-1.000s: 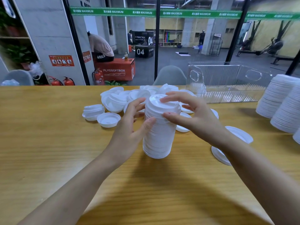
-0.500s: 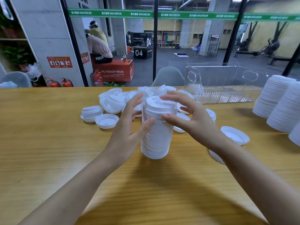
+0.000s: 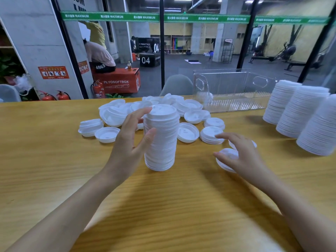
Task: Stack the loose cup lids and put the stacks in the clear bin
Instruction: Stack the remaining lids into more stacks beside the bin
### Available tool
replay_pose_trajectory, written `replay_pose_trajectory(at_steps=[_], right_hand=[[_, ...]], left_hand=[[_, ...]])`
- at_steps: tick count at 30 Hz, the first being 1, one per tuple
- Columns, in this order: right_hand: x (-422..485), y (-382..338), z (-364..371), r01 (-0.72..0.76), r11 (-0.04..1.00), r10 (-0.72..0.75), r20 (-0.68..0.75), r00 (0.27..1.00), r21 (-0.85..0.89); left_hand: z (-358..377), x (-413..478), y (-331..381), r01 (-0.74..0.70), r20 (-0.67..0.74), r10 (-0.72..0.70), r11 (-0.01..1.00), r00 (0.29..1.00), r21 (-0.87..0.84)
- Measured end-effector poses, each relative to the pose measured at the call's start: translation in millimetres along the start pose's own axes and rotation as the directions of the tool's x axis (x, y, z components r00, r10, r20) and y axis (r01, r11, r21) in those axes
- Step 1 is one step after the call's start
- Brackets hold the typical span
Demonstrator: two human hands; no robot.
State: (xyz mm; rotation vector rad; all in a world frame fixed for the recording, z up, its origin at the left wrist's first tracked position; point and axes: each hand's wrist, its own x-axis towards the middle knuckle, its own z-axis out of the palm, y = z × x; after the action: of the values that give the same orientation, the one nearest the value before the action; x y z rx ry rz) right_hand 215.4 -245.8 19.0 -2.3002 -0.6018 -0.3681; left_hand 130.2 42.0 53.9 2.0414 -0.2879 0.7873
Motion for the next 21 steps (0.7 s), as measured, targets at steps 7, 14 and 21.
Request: replay_pose_trajectory(at_steps=[7, 14, 21], right_hand=[[-25.6, 0.6, -8.7, -0.153, 0.806, 0.214, 0.040, 0.976, -0.572], [-26.3, -2.7, -0.9, -0.219, 0.721, 0.211, -0.093, 0.973, -0.657], [-27.7, -11.5, -2.0, -0.208, 0.613, 0.243, -0.068, 0.968, -0.762]], left_hand=[[1.3, -0.4, -1.9, -0.002, -0.004, 0.002, 1.000, 1.000, 0.006], [1.3, 0.0, -3.8, 0.003, -0.005, -0.003, 1.000, 1.000, -0.006], [1.3, 0.5, -3.7, -0.001, -0.003, 0.001, 1.000, 1.000, -0.014]])
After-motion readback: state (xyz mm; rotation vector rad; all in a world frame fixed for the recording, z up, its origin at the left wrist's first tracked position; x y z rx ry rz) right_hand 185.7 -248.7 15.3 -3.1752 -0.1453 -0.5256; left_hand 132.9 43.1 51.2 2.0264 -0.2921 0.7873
